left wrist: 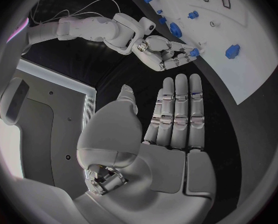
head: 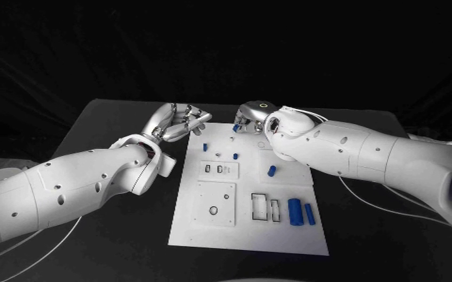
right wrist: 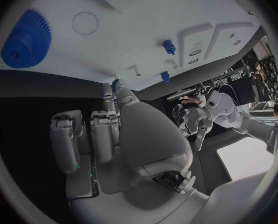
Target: Assemble the parts on the task board
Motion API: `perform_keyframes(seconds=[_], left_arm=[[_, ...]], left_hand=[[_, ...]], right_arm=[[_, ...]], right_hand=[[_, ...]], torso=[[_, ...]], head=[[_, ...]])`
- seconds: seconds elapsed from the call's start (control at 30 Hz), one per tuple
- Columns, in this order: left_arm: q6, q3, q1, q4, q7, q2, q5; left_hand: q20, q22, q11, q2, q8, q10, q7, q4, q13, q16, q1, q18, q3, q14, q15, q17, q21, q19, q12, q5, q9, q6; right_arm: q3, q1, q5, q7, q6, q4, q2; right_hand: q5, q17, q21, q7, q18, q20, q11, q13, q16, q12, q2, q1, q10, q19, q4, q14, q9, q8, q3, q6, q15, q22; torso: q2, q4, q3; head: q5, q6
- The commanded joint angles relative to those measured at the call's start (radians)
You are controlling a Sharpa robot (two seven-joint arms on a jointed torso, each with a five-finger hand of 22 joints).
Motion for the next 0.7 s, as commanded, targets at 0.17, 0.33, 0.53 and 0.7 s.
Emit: perform_keyframes(seconds=[0.17,0.33,0.53,0.7], left_arm=[[0.007,0.001,0.002,0.000,0.009,0.002,-0.003],[0.006,0.001,0.002,0.001,0.008,0.000,-0.003],[0.006,0.001,0.002,0.004,0.008,0.000,-0.003],[0.006,0.001,0.003,0.006,0.007,0.001,-0.003]], left_hand=[[0.002,0.001,0.003,0.009,-0.006,-0.006,0.003,0.002,0.001,-0.004,0.004,0.018,-0.007,-0.009,0.002,0.001,-0.005,-0.007,-0.005,-0.003,0.002,0.007],[0.002,0.001,0.003,0.009,-0.006,-0.006,0.003,0.002,0.001,-0.004,0.004,0.018,-0.007,-0.009,0.002,0.001,-0.005,-0.007,-0.005,-0.003,0.002,0.007],[0.002,0.001,0.003,0.009,-0.006,-0.006,0.003,0.002,0.001,-0.004,0.004,0.018,-0.007,-0.009,0.002,0.001,-0.005,-0.007,-0.005,-0.003,0.002,0.007],[0.002,0.001,0.003,0.009,-0.006,-0.006,0.003,0.002,0.001,-0.004,0.004,0.018,-0.007,-0.009,0.002,0.001,-0.005,-0.007,-0.005,-0.003,0.002,0.007]], right_arm=[[0.000,-0.001,0.000,-0.010,0.022,-0.015,0.008],[0.000,-0.002,0.002,-0.011,0.015,-0.021,0.014],[0.000,-0.003,-0.002,-0.013,0.018,-0.034,0.022],[0.000,-0.005,-0.005,-0.014,0.022,-0.041,0.026]], right_hand=[[0.003,0.263,0.004,-0.012,-0.007,0.004,0.003,-0.002,0.004,-0.011,-0.013,-0.005,0.004,0.105,0.005,0.104,0.002,-0.001,0.006,0.014,0.003,0.263],[0.003,0.263,0.004,-0.012,-0.007,0.004,0.004,-0.002,0.004,-0.013,-0.013,-0.005,0.003,0.105,0.006,0.104,0.002,-0.002,0.006,0.014,0.004,0.263],[0.004,0.263,0.004,-0.012,-0.007,0.005,0.004,-0.002,0.004,-0.014,-0.014,-0.005,0.003,0.105,0.006,0.104,0.001,-0.003,0.006,0.013,0.004,0.263],[0.003,0.263,0.004,-0.011,-0.007,0.005,0.004,-0.002,0.004,-0.015,-0.015,-0.006,0.002,0.105,0.007,0.104,0.001,-0.004,0.007,0.012,0.004,0.263]], torso=[[-0.001,0.0033,-0.0016],[-0.001,0.0038,-0.0019],[-0.001,0.0035,-0.0027],[-0.002,0.0042,-0.0031]], head=[[-0.002,-0.001],[-0.002,-0.003],[-0.002,-0.005],[-0.002,-0.007]])
